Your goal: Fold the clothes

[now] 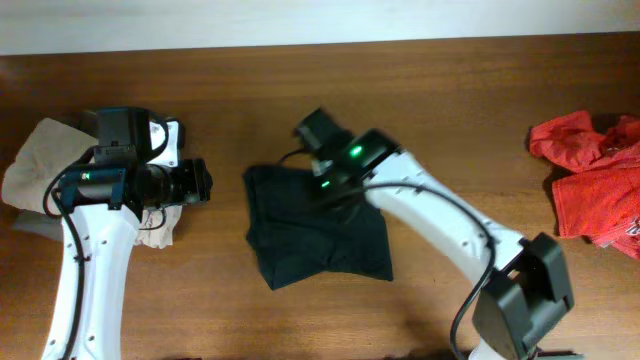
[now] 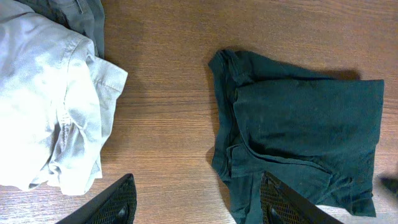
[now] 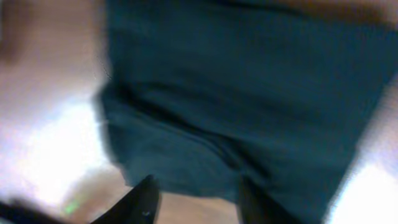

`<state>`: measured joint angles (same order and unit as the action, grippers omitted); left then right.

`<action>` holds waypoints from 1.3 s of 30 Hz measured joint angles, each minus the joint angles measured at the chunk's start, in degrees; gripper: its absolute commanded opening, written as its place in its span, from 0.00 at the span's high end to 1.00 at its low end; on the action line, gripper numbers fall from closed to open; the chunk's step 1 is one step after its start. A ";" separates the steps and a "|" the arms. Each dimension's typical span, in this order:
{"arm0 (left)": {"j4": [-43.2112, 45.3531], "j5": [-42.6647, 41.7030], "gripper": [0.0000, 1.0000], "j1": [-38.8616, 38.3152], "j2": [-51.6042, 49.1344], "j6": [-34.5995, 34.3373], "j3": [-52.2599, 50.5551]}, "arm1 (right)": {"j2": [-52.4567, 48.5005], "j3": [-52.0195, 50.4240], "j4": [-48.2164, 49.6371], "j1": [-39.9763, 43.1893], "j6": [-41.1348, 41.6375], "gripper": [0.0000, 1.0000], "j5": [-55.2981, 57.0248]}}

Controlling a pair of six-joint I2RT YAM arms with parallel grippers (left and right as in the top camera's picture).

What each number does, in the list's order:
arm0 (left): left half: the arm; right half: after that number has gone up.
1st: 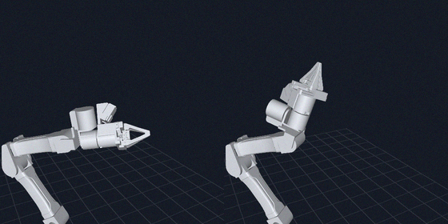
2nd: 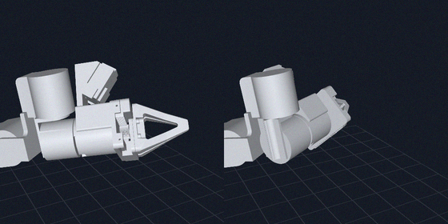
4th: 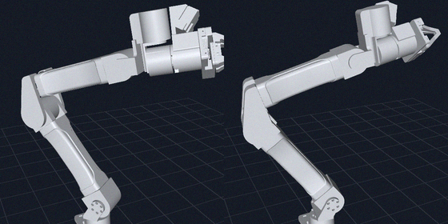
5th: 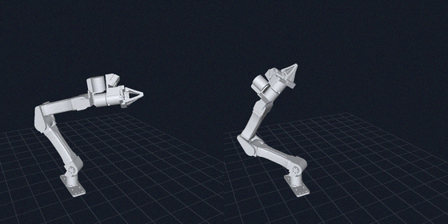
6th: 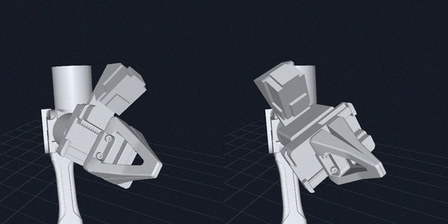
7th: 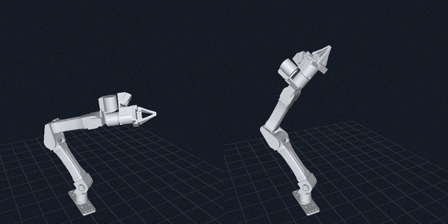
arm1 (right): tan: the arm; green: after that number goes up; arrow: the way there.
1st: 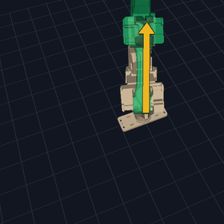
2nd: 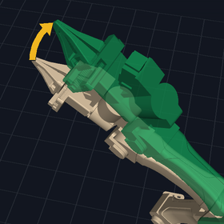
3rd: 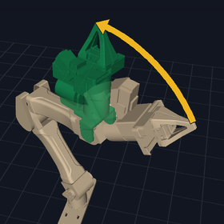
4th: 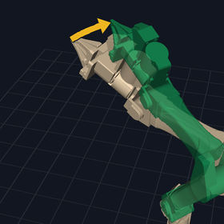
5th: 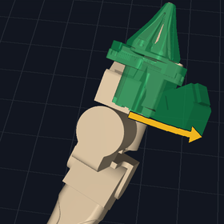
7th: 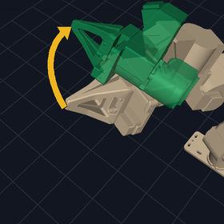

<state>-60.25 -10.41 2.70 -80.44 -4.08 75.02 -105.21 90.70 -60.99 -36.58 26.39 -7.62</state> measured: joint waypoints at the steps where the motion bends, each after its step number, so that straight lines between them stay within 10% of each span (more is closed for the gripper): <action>1: -0.02 -0.02 0.37 0.02 -0.02 0.00 0.00 | 0.00 -0.02 -1.27 1.88 -0.02 0.73 0.31; 13: 0.04 0.07 0.37 0.00 -0.02 0.00 0.02 | -0.07 -15.65 10.71 9.11 -2.93 0.92 -6.32; 33: -0.59 0.00 0.36 0.00 0.00 0.00 0.09 | -0.11 -26.47 37.03 -9.79 -2.58 0.95 -33.38; 37: -0.74 0.00 0.36 0.00 -0.02 0.00 0.09 | 0.33 -26.47 32.46 -8.61 -2.99 0.50 -32.44; 39: -0.81 0.00 0.36 0.00 -0.02 0.02 0.09 | 1.22 -26.51 29.27 -6.25 -2.89 0.44 -29.86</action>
<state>-61.06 -10.41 2.70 -80.47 -4.05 75.11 -103.98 64.18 -31.73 -42.83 23.51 -37.47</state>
